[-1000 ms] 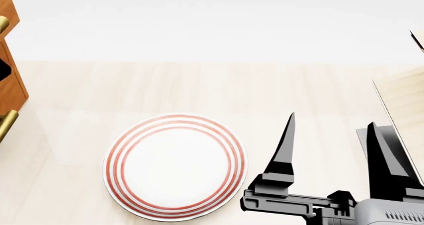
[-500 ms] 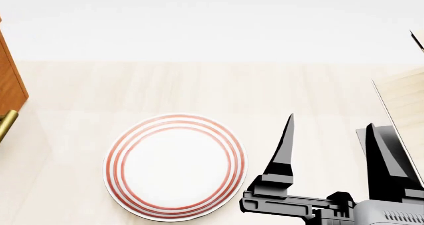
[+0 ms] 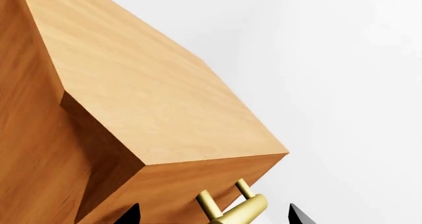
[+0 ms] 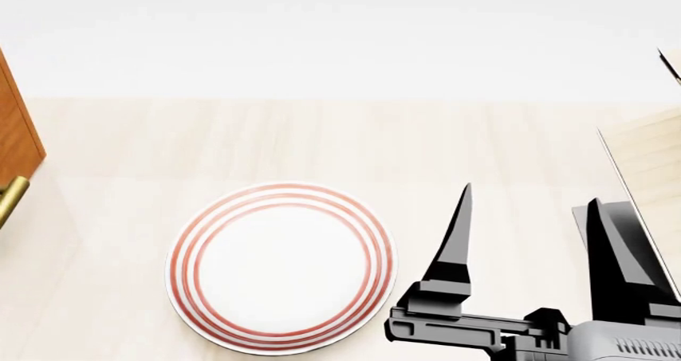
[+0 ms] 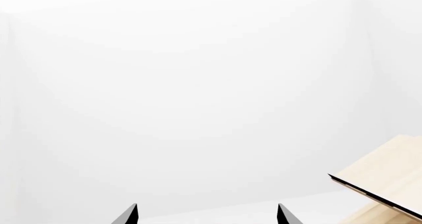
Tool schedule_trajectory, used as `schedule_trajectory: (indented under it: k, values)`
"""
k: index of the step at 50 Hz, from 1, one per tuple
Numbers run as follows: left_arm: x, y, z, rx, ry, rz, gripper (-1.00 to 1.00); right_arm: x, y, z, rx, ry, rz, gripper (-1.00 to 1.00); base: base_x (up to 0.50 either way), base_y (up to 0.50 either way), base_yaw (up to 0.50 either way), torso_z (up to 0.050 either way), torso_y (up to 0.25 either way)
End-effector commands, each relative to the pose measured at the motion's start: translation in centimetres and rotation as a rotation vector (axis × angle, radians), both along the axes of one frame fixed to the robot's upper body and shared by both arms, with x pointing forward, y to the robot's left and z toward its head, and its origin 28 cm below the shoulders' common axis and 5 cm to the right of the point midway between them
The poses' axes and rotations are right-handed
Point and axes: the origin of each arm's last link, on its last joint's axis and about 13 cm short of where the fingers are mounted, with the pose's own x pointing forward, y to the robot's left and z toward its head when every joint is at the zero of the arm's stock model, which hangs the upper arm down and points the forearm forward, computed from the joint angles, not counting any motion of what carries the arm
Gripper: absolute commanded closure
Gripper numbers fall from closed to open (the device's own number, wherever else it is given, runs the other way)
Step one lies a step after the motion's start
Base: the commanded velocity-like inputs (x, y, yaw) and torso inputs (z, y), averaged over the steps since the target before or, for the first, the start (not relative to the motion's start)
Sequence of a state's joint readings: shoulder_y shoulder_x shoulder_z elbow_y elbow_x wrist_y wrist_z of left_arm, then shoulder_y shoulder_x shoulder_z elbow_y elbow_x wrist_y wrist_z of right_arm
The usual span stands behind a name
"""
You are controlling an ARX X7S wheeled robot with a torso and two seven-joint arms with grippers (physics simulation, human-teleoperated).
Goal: Close the top drawer of the cabinet.
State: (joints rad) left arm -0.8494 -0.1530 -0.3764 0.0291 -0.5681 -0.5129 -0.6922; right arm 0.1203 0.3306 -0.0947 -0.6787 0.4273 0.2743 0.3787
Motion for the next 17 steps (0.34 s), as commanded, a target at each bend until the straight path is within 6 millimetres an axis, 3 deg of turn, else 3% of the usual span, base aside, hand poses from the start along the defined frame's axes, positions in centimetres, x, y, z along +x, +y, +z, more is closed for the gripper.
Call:
schedule_trajectory:
  k: [1, 17]
  values:
    - [-0.33, 1.59, -0.27, -0.025, 0.051, 0.131, -1.00, -0.01, 0.01, -0.06, -0.002, 0.000, 0.001, -1.00, 0.00, 0.00, 0.00, 0.000, 0.000]
    - [-0.34, 1.60, -0.23, -0.033, 0.059, 0.115, -1.00, -0.03, 0.03, -0.08, -0.001, 0.002, 0.001, -1.00, 0.00, 0.00, 0.00, 0.000, 0.000]
